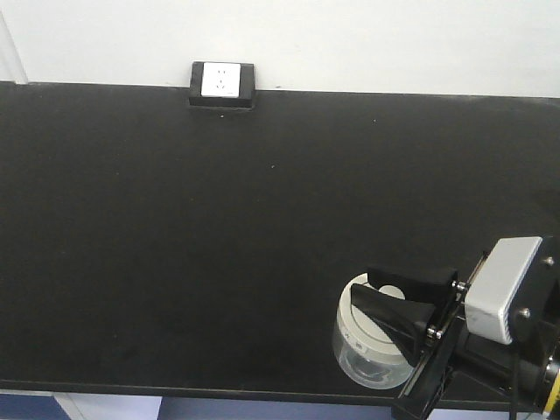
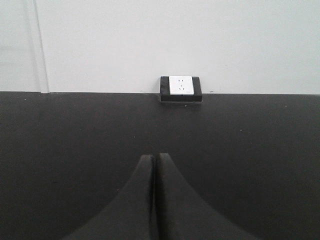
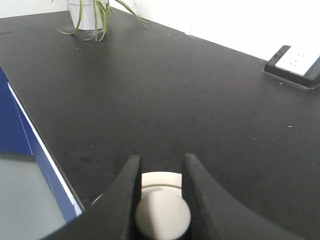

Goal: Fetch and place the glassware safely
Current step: 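Turn the base to face the black countertop near the wall socket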

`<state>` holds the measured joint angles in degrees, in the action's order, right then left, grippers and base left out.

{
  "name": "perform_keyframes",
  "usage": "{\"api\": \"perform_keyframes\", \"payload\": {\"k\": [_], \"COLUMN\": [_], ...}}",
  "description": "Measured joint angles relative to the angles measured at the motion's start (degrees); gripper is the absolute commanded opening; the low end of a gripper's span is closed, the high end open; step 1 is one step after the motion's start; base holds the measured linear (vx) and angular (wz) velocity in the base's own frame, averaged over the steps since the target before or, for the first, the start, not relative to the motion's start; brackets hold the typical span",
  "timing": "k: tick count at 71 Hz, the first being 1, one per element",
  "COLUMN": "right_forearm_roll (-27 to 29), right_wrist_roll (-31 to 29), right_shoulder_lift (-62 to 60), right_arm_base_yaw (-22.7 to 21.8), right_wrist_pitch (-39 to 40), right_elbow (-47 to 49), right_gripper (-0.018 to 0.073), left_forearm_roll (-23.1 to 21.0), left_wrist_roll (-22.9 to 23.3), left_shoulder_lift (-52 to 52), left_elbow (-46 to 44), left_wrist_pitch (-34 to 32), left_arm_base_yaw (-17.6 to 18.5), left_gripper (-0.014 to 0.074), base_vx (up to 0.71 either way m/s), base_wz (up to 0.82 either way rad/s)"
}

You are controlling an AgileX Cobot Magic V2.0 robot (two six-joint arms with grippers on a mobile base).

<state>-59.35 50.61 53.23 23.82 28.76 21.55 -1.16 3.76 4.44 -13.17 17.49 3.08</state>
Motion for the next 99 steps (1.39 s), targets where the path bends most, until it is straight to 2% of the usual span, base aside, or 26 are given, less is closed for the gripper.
{"api": "perform_keyframes", "payload": {"k": [99], "right_forearm_roll": [0.0], "right_wrist_roll": [0.0], "right_shoulder_lift": [0.0], "right_arm_base_yaw": [0.0], "right_wrist_pitch": [0.0], "right_elbow": [0.0], "right_gripper": [-0.0001], "left_forearm_roll": [0.0], "left_wrist_roll": [0.0], "left_shoulder_lift": [0.0], "left_elbow": [0.0], "left_wrist_pitch": [0.0], "left_arm_base_yaw": [0.0], "left_gripper": [-0.0007], "base_vx": [0.03], "base_wz": [-0.04]}}
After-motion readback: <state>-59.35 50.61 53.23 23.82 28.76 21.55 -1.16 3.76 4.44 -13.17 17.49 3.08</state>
